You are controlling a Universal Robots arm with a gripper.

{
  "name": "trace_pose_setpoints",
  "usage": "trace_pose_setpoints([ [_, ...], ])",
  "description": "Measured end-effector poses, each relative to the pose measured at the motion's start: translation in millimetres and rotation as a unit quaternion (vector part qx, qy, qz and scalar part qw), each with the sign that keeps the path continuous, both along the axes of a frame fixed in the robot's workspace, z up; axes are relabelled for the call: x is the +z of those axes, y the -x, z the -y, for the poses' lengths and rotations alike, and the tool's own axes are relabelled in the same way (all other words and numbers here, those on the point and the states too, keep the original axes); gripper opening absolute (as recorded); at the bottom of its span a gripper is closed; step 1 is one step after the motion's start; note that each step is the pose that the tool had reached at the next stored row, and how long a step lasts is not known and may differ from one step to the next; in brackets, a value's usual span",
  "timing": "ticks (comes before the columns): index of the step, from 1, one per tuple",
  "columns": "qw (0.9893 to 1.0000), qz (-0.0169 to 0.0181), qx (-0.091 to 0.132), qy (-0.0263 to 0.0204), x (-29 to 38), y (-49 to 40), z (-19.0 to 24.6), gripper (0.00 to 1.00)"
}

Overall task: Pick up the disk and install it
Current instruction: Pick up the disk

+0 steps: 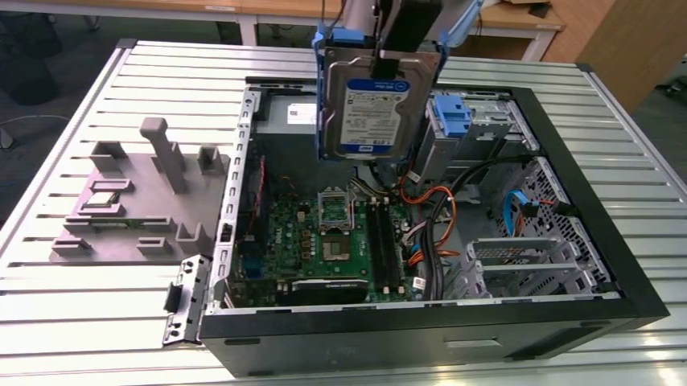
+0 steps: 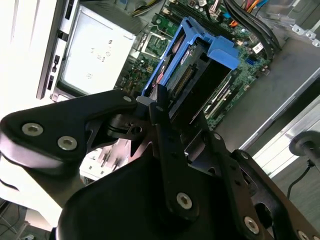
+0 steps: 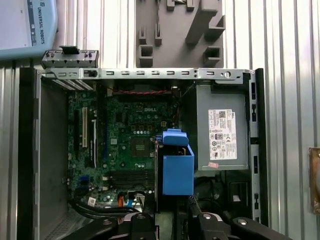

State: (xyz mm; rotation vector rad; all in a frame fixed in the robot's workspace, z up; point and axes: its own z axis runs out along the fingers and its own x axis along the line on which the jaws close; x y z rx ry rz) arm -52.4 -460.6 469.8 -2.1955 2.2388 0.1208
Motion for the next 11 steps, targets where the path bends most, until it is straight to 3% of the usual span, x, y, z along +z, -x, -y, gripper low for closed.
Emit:
trace_pose_setpoints([
  [5, 1.0000, 0.0000, 0.000, 0.0000, 0.0, -3.5, 6.8, 0.35],
  [11, 1.0000, -0.0011, -0.001, 0.0000, 3.0, -4.1, 9.1, 0.35],
])
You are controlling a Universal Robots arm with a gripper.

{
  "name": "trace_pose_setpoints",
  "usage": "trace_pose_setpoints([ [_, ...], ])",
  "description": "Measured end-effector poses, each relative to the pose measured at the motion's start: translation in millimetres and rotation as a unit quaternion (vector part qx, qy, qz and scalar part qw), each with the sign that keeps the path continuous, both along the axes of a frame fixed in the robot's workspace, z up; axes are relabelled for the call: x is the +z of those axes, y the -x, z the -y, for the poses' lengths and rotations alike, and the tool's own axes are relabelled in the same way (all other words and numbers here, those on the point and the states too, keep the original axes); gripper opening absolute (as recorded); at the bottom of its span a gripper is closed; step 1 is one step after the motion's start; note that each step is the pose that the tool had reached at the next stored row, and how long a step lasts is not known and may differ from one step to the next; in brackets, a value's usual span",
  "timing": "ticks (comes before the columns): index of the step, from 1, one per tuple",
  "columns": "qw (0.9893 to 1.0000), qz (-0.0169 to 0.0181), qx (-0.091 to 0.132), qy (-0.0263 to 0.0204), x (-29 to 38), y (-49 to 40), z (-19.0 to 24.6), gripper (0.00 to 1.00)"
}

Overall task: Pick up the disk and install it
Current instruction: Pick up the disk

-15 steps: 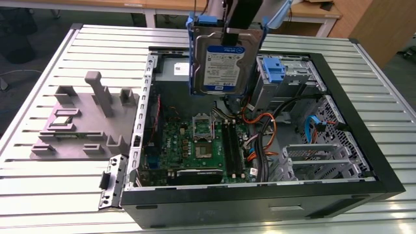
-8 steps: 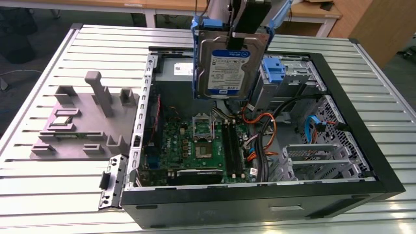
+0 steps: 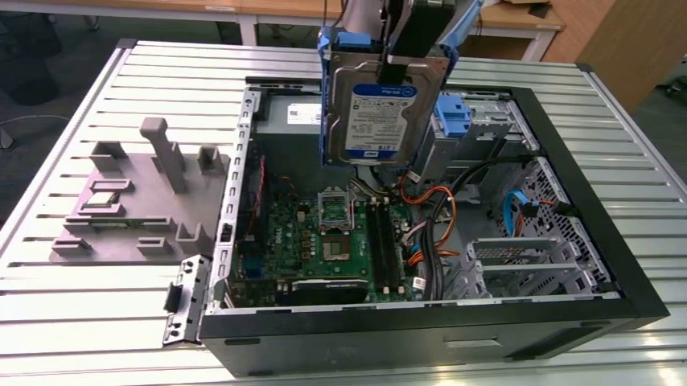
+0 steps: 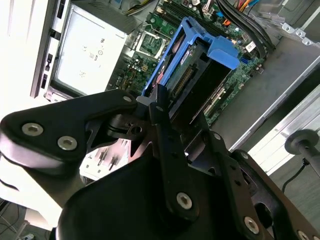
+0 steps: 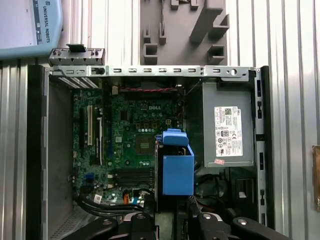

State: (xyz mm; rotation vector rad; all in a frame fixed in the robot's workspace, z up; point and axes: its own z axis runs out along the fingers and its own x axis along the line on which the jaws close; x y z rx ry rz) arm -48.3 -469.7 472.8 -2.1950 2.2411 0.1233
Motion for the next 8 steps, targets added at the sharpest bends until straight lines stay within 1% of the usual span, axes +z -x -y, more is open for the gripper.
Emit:
trace_pose_setpoints([
  [3, 1.0000, -0.0009, 0.000, 0.0000, 5.1, -0.1, 0.1, 0.35],
  [8, 1.0000, -0.0012, 0.000, 0.0000, 5.7, -0.2, 0.1, 0.35],
])
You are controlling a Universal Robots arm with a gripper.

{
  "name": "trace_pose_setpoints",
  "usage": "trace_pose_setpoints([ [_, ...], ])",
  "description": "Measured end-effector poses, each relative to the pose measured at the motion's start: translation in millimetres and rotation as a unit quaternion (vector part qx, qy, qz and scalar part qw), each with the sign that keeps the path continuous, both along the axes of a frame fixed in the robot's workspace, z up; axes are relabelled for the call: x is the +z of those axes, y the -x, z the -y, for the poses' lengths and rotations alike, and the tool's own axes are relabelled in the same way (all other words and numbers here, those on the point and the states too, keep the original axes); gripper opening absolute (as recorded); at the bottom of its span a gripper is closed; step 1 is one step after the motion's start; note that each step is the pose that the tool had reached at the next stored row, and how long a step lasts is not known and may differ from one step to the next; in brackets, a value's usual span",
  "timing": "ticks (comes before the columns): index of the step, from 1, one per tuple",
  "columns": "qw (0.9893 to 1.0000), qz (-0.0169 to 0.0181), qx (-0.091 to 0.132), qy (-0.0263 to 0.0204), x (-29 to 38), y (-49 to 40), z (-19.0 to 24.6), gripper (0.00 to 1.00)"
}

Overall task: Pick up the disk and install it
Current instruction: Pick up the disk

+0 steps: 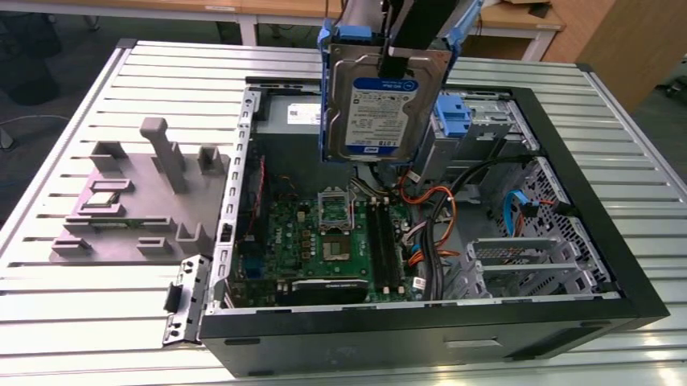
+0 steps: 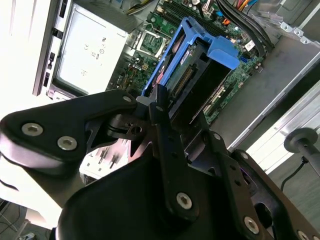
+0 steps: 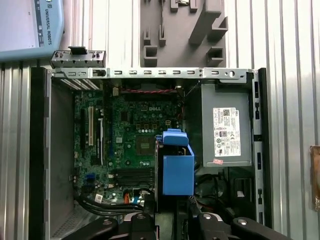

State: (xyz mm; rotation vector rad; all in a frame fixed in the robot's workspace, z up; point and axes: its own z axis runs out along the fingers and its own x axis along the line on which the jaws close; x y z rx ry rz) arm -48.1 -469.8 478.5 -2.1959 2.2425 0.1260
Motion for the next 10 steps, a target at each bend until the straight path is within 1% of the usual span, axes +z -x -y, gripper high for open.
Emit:
trace_pose_setpoints([
  [2, 1.0000, 0.0000, 0.000, 0.0001, 0.1, -0.1, 0.9, 0.35],
  [4, 1.0000, 0.0000, 0.000, 0.0000, 0.0, -0.1, 3.0, 0.35],
  [10, 1.0000, 0.0000, 0.000, 0.0000, 0.0, -0.3, 12.8, 0.35],
])
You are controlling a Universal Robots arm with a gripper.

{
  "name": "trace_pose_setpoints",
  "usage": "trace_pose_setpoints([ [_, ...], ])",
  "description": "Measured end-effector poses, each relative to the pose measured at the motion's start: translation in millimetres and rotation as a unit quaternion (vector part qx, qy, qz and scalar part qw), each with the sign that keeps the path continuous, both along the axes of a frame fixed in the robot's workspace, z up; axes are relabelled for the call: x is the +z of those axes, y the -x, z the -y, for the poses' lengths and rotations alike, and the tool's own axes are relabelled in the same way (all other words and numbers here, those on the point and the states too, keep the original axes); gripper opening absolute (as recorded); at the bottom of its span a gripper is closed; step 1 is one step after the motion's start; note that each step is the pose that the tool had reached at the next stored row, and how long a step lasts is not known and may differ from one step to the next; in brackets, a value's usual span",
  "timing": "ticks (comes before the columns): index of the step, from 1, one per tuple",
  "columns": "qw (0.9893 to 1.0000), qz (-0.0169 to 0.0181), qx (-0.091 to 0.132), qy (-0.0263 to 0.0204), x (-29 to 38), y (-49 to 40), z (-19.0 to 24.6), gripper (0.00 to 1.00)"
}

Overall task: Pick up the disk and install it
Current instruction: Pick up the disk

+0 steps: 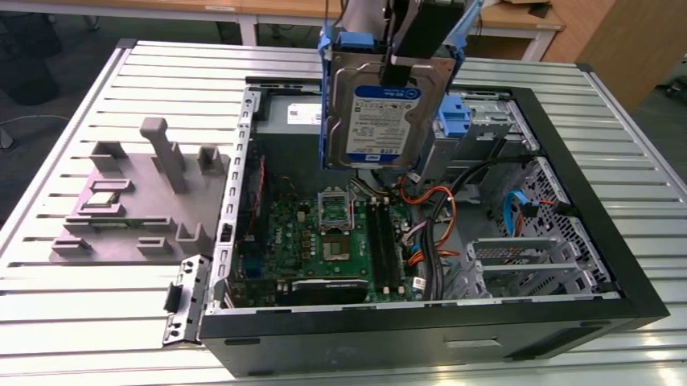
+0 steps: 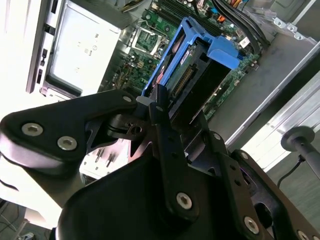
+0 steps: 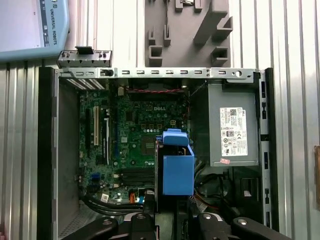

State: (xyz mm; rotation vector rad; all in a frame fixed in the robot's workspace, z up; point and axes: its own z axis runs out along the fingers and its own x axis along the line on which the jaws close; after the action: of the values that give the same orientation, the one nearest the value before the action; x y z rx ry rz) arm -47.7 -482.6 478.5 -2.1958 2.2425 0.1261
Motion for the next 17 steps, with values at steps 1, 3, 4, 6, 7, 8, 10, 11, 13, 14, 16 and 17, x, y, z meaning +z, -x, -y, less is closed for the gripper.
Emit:
trace_pose_setpoints([
  [1, 1.0000, 0.0000, 0.000, 0.0000, 0.0, 0.0, 1.8, 0.35],
  [3, 1.0000, 0.0000, 0.000, 0.0000, 0.0, -0.1, 5.6, 0.35],
  [4, 1.0000, 0.0000, 0.000, 0.0000, 0.0, -0.1, 7.4, 0.35],
  [6, 1.0000, 0.0000, 0.000, 0.0000, 0.0, -0.1, 10.4, 0.35],
  [7, 1.0000, 0.0000, 0.000, 0.0000, 0.0, -0.1, 10.7, 0.35],
  [8, 1.0000, 0.0000, 0.000, 0.0000, 0.0, -0.1, 10.7, 0.35],
  [10, 1.0000, 0.0000, 0.000, 0.0000, 0.0, -0.1, 11.2, 0.35],
  [11, 1.0000, 0.0000, 0.000, 0.0000, 0.0, -0.1, 11.6, 0.35],
  [13, 1.0000, 0.0000, 0.000, 0.0000, 0.0, -0.1, 11.7, 0.35],
  [14, 1.0000, 0.0000, 0.000, 0.0000, 0.2, -0.1, 11.7, 0.35],
  [16, 1.0000, 0.0000, 0.000, 0.0000, 0.9, -0.1, 11.7, 0.35],
  [17, 1.0000, 0.0000, 0.000, 0.0000, 1.5, -0.1, 11.7, 0.35],
])
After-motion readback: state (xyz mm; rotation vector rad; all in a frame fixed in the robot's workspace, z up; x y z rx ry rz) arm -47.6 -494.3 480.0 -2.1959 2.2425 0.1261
